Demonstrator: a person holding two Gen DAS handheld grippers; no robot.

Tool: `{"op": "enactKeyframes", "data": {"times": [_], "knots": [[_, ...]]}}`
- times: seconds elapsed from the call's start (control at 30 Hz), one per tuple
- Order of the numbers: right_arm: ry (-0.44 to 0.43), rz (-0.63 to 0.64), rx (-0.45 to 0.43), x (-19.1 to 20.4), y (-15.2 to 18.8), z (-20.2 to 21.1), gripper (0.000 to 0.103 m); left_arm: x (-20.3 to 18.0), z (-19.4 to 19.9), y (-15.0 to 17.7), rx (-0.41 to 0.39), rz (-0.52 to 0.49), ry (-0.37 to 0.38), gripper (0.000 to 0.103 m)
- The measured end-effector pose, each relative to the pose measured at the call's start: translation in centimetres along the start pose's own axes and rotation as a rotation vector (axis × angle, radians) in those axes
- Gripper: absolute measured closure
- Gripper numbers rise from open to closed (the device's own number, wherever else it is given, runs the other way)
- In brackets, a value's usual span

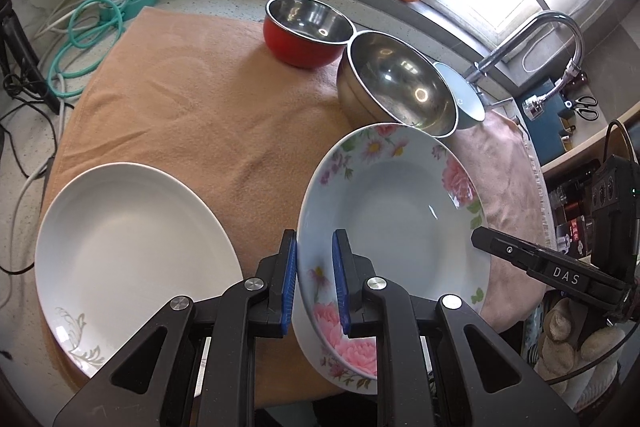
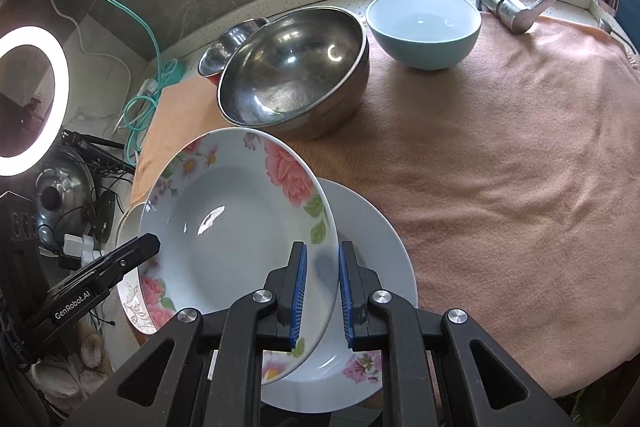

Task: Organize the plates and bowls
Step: 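Lower the rose-patterned plate onto the pink-flowered plate with both tools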

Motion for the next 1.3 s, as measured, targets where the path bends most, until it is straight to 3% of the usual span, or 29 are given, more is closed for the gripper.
{"op": "enactKeyframes", "data": {"times": [0.6,1.3], "knots": [[0.009,-0.052,0.035,-3.0,2.5,-0.6,0.089,-1.6,-2.0,1.9,0.061,-0.032,-0.003,0.088],[0.025,-0.061,0.066,-3.4,2.8,-2.2,0.089,-1.2,-3.5,2.8,0.104,-0.027,-0.007,0.088]]}}
Point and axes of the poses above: each gripper's, at about its wrist camera, not at the fingertips, and z roughly against the way its jaws point, x to its left, y to its underside, the point moved 4 cm from there along -z, roughly the way its jaws point, and after that the axes turned 7 degrees about x, right-handed, at the moved point
